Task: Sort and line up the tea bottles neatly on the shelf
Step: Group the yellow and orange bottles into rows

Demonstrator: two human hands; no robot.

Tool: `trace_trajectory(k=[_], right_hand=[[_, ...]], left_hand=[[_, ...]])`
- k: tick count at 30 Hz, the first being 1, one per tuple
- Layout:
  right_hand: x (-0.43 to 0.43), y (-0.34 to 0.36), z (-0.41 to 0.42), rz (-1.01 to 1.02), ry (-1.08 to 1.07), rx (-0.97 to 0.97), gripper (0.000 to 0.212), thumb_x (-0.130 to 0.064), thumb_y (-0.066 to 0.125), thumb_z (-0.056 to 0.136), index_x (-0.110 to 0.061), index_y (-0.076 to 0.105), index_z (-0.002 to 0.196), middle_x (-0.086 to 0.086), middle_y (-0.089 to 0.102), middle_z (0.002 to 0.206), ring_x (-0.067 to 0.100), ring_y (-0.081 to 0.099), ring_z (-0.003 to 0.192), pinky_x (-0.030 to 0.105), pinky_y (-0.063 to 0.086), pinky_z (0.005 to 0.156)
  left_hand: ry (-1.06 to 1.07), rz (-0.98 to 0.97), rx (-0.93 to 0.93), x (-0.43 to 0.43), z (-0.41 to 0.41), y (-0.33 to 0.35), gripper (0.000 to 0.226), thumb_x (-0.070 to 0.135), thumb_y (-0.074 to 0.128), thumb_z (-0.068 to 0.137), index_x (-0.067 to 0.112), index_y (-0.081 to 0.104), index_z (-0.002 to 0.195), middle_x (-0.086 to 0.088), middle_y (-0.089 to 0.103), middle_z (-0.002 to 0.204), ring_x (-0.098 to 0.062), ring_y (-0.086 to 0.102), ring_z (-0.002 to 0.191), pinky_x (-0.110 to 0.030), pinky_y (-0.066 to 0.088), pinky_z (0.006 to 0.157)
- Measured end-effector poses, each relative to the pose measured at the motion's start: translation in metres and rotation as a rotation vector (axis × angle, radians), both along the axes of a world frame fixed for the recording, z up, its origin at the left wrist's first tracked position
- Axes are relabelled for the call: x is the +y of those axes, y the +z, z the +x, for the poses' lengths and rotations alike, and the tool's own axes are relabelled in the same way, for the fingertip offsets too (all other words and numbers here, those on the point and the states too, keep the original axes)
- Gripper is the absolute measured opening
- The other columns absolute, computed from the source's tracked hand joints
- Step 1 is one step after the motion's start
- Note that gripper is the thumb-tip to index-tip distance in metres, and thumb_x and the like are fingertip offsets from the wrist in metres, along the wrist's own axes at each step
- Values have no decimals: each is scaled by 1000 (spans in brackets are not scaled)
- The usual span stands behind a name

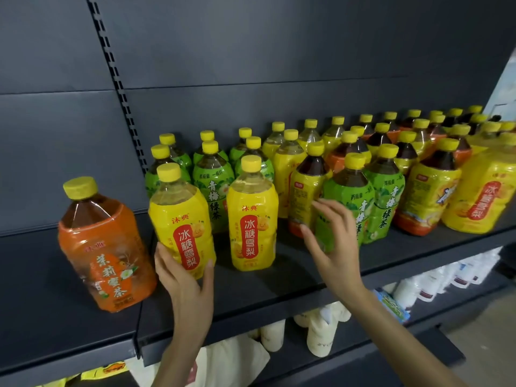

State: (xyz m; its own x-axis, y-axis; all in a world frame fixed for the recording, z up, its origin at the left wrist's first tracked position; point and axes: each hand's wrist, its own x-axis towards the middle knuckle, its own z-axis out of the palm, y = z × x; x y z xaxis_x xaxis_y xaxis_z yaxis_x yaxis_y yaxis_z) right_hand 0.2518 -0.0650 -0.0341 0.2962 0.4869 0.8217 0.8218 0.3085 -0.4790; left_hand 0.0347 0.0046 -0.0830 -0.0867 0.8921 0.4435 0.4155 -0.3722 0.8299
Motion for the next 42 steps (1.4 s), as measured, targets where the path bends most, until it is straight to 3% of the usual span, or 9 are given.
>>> trace_trajectory(k=[3,6,10,14,17,23,30,33,42], right_hand=[[-4,3,32,63,-208,79,68,-42,64,83,-16,34,138,8,34,137,4,25,132,23,23,111],[-1,-1,57,-107,-128,326,98,-52,71,74,-22,13,148,-3,18,143,4,16,136,29,19,115],[0,-11,63,-242,-146,334,111,-46,77,69,-27,2,149,10,17,150,0,12,130,32,17,112],[2,-21,60,-293,-170,336,123,-35,83,67,-23,-6,150,8,15,151,-2,10,127,30,14,111],[4,-24,59,-284,-163,424,116,-33,86,65,-12,7,148,8,26,148,13,25,135,37,24,115],[-4,-26,60,-260,-118,490,104,-29,86,64,-14,22,143,3,42,139,15,41,127,42,37,108],[-42,-23,14,-205,44,359,88,-47,76,56,-49,28,130,-25,41,130,8,42,126,29,40,102],[-46,-22,-6,-218,121,311,91,-36,80,56,-52,27,128,-43,35,122,1,40,123,12,37,95],[-37,-25,-34,-386,335,251,96,-61,73,65,-56,11,138,-30,24,139,-5,23,132,12,28,104]], left_hand=[[18,101,7,-6,9,-3,91,22,63,88,16,-5,149,-18,-5,154,-29,9,139,-41,25,107],[32,211,15,-8,17,2,85,31,57,88,22,-1,149,-7,-6,154,-27,4,141,-48,22,111],[-5,408,105,-12,31,16,74,33,50,90,12,10,147,-8,5,152,-26,9,142,-51,26,110],[-138,458,100,-19,49,29,65,33,49,90,18,15,144,-7,13,149,-15,12,140,-27,20,113],[-265,452,60,-27,61,38,61,33,47,92,22,17,144,-4,17,146,-6,17,137,-11,19,109],[-514,304,-14,-39,77,55,54,40,49,92,32,27,141,12,29,142,-11,34,133,-27,35,106],[-664,12,-84,-52,88,61,84,61,66,74,40,19,141,14,34,145,4,32,132,-17,34,104],[-626,-59,-217,-59,91,63,92,59,79,58,43,28,133,18,45,131,2,46,121,-21,46,96],[-404,-58,-391,-55,61,67,84,45,78,49,31,43,125,20,53,115,8,53,106,-18,50,87]])
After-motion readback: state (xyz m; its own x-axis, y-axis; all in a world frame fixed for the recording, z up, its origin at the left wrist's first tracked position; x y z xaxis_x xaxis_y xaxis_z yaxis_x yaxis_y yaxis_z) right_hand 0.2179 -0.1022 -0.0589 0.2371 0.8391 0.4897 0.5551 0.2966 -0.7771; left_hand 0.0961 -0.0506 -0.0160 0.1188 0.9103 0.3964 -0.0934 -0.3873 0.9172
